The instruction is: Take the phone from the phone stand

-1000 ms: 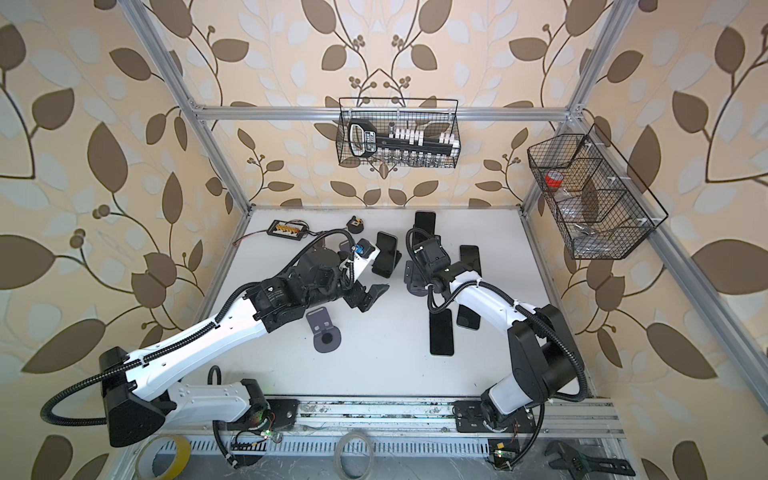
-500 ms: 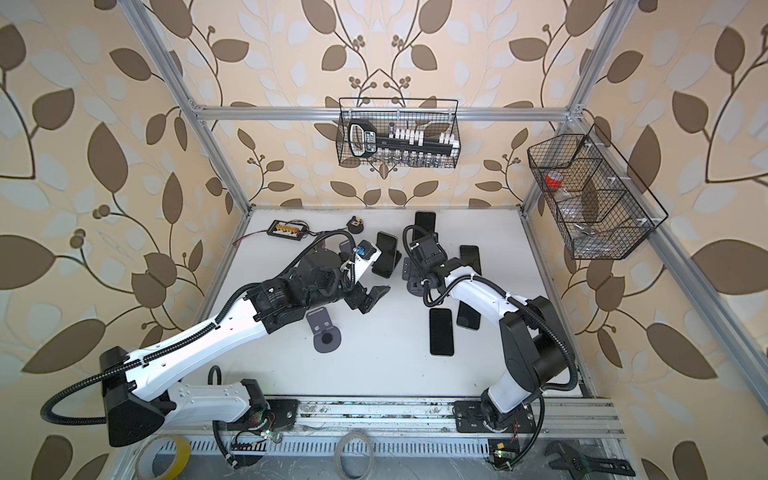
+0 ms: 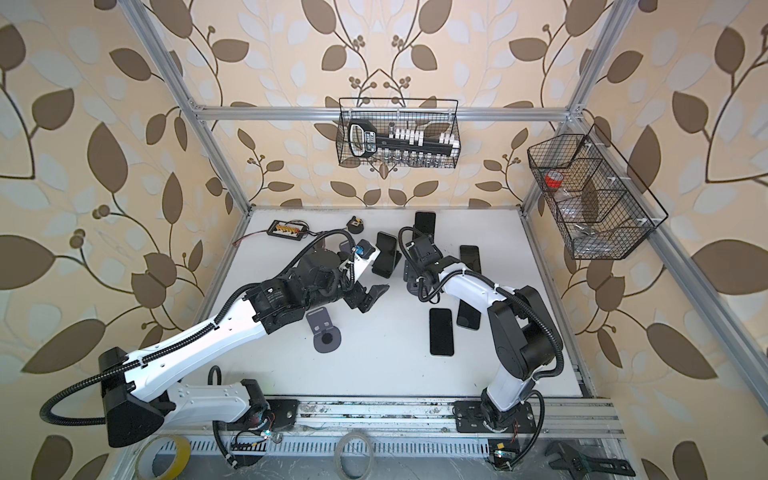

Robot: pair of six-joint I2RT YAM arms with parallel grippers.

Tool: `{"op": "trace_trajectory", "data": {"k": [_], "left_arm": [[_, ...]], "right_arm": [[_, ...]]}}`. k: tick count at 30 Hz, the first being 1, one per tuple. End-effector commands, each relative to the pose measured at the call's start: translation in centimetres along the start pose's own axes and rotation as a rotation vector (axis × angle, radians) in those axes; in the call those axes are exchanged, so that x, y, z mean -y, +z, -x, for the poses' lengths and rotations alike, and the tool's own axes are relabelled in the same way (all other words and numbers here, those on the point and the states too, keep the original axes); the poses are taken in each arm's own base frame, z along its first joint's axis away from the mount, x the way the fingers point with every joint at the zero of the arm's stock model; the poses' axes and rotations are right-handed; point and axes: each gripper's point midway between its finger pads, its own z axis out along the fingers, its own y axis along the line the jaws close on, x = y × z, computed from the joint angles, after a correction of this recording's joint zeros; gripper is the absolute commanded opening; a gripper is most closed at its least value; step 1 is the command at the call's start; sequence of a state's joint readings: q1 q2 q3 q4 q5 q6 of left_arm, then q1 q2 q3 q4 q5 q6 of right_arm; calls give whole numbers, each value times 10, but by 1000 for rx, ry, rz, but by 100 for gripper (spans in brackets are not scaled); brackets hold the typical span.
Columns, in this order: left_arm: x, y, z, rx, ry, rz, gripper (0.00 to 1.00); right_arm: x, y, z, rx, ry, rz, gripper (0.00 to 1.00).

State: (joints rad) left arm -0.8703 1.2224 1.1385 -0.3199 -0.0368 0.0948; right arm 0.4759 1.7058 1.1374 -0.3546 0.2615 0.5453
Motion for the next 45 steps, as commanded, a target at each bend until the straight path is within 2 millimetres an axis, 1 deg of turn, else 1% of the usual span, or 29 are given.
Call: {"op": "trace_trajectory", "data": {"k": [1,11,16,20,24,27,31,35,37,45], "left_arm": [[2,-15,18,64,13,-1,97],[4,-14,17,62,15,-7,97],[3,-15,18,64,17,0,97],[3,-16,18,66,17,2,97],[2,-16,18,65,18,5,97],[2,-16,18,66,18,5,97],[2,-17,19,69,18,7,97],[1,-18,19,71,19,10,97],[1,-19,20,73,20,13,97],[-6,-26,25,102,19,52,97]], "right_arm": [[-2,4,7,5,-38,-25,78],[-2,4,4,-4,-51,-23,65],[-4,4,3,-12,-49,-10,61],[-5,2,1,-15,-49,-1,58],[-7,-5,2,-2,-53,5,57],[-8,-9,2,5,-52,8,57],[-14,-14,-1,9,-57,19,57],[-28,-21,-8,5,-63,48,57],[-40,-26,-13,1,-73,74,56],[-104,-43,-36,-22,-126,194,56]]}}
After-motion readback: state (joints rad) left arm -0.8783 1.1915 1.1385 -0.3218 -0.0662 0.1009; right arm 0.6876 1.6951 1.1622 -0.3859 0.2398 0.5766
